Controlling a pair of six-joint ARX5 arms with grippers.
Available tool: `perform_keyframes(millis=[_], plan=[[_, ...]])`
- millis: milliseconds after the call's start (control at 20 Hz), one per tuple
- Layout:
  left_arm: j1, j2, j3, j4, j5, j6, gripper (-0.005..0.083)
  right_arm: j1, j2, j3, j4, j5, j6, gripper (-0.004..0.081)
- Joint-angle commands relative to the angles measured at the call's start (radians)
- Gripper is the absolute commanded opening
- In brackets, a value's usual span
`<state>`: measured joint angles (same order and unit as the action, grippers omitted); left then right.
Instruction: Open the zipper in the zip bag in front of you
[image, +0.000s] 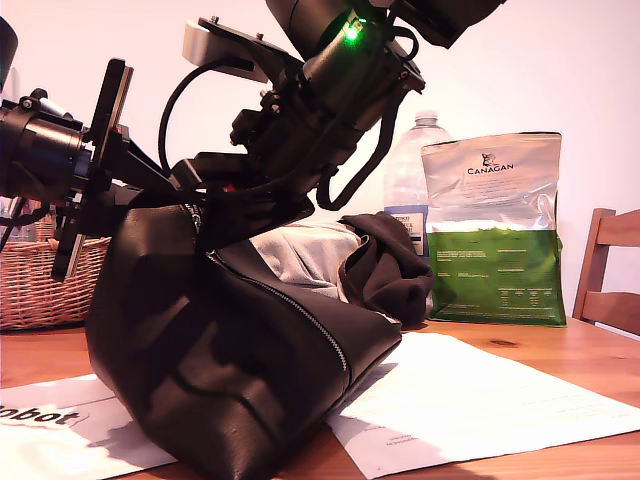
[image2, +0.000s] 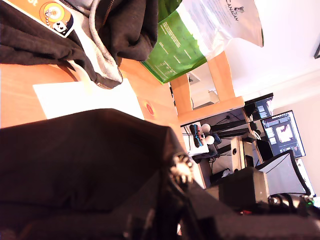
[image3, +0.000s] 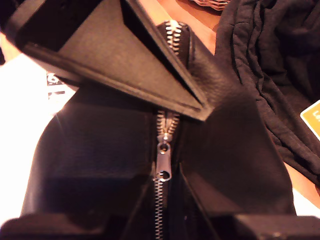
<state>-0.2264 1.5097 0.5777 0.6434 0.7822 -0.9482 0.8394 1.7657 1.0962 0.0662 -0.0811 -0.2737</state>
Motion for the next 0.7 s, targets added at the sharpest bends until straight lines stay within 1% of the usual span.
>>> perform_keyframes(millis=[0,50,150,300,450,650], plan=[[0.002,-0.002,-0.002,0.038,-0.001,-0.006,-0.0024,0.024,0.024,0.001,-0.009,-0.013,-0.004,0.0099],[0.002,-0.002,-0.002,0.038,-0.001,-0.005,-0.0024,0.024,0.024,0.001,-0.009,-0.012,-0.005,0.0097],[0.002,-0.002,-0.002,0.038,-0.002,-0.005,-0.0024,0.024,0.024,0.001,-0.012,-0.011,-0.012,0.0065],[0.002,-0.002,-0.002,0.038,-0.002,-0.003,-0.0024,0.024,0.024,0.001,-0.012,-0.004,-0.012,0.0056],[0.002,-0.002,-0.002,0.038,-0.003,-0.002,-0.0024,0.024,0.024,0.001,-0.013,-0.004,-0.013,-0.0012],[0.002,-0.002,-0.002,0.038,-0.005,-0.002,-0.0024,0.024,0.024,0.001,-0.013,-0.004,-0.014,-0.0012]])
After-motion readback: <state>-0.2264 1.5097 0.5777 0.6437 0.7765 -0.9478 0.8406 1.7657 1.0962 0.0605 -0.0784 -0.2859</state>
